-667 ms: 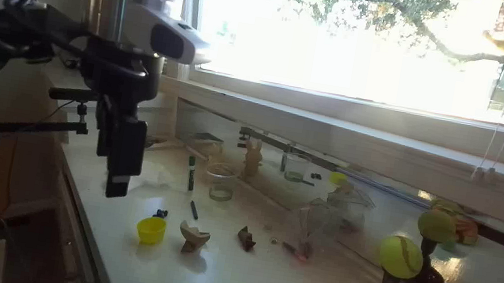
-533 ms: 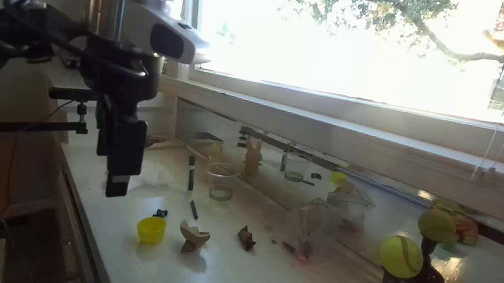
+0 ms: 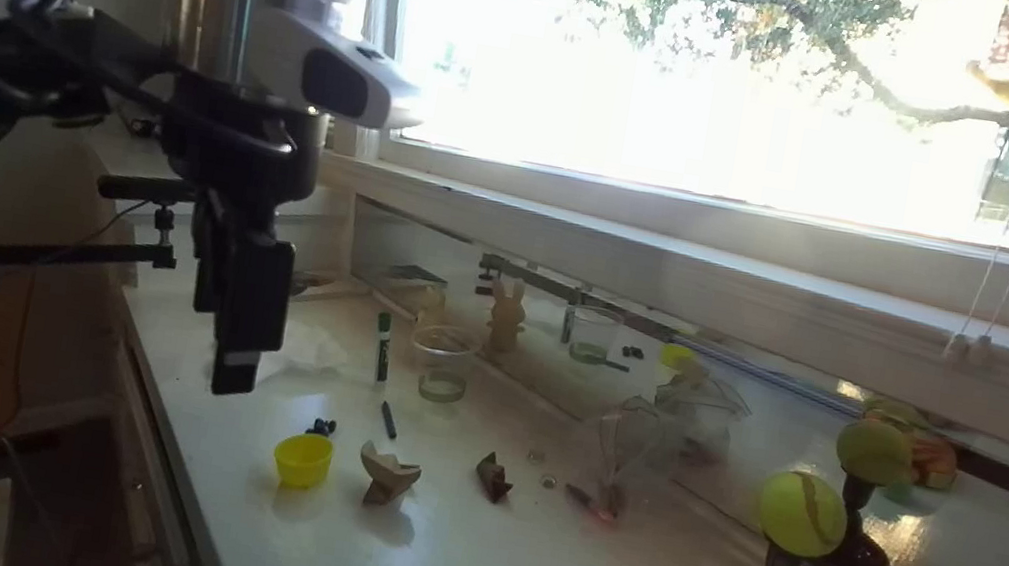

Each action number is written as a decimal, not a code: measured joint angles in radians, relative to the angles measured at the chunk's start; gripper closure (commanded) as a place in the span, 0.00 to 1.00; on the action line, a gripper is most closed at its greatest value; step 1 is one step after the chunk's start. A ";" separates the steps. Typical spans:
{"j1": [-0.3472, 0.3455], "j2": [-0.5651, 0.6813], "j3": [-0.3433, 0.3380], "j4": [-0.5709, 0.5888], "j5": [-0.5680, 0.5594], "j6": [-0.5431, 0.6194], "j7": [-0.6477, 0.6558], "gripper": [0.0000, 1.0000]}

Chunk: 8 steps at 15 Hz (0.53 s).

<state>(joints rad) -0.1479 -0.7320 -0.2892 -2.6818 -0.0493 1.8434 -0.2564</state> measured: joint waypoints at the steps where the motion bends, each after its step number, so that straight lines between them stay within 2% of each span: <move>1: 0.000 0.001 0.003 0.000 0.000 0.001 0.001 0.00; 4: 0.024 0.008 0.041 -0.002 0.015 0.001 0.001 0.00; 8: 0.133 0.021 0.121 -0.005 0.083 -0.010 0.000 0.00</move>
<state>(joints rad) -0.0146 -0.7112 -0.1681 -2.6873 0.0336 1.8339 -0.2561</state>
